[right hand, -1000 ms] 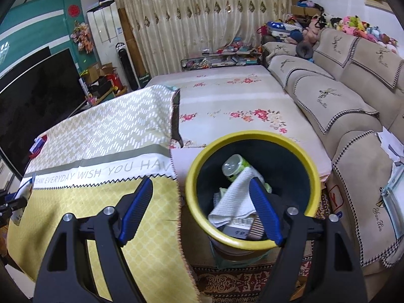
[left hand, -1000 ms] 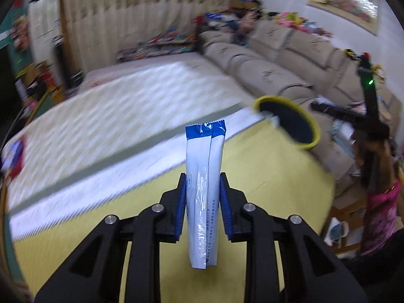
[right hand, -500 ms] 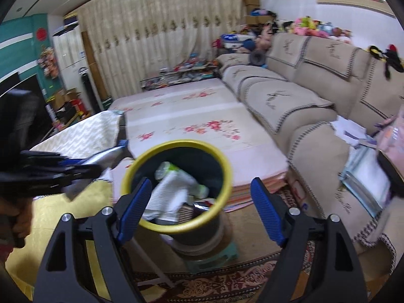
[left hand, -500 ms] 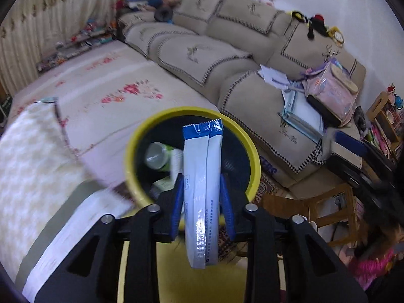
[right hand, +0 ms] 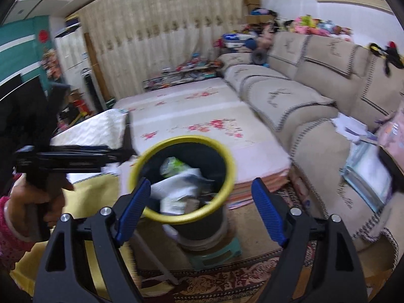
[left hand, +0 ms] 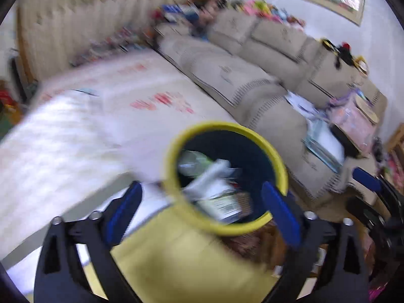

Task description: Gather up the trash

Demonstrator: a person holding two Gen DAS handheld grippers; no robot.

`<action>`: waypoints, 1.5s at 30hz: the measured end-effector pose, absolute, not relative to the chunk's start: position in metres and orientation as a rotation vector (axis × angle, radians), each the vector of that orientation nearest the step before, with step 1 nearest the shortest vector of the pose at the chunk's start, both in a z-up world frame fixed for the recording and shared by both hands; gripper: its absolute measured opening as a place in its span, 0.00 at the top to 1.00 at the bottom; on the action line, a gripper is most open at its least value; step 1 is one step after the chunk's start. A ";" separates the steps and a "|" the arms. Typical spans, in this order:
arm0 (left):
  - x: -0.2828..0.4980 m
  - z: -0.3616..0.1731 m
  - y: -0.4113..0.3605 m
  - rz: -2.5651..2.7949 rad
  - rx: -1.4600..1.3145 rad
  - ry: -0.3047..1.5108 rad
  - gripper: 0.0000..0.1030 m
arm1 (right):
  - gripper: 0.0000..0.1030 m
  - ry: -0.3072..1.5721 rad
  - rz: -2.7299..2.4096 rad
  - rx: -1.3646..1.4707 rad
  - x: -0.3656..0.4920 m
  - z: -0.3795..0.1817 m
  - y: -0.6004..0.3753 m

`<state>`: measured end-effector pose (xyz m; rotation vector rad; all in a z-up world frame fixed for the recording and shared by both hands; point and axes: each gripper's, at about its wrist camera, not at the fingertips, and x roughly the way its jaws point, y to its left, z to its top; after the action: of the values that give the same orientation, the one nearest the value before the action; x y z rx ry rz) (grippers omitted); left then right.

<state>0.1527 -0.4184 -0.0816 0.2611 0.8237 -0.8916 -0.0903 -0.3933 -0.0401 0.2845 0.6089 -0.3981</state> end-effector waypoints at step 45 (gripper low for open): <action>0.027 -0.019 -0.062 -0.051 0.073 0.565 0.05 | 0.14 0.551 -0.109 0.115 -0.031 0.001 -0.233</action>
<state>0.0275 -0.0622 -0.0194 0.0731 0.5646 -0.0507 -0.0307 -0.2330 0.0014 0.1154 0.5506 -0.1093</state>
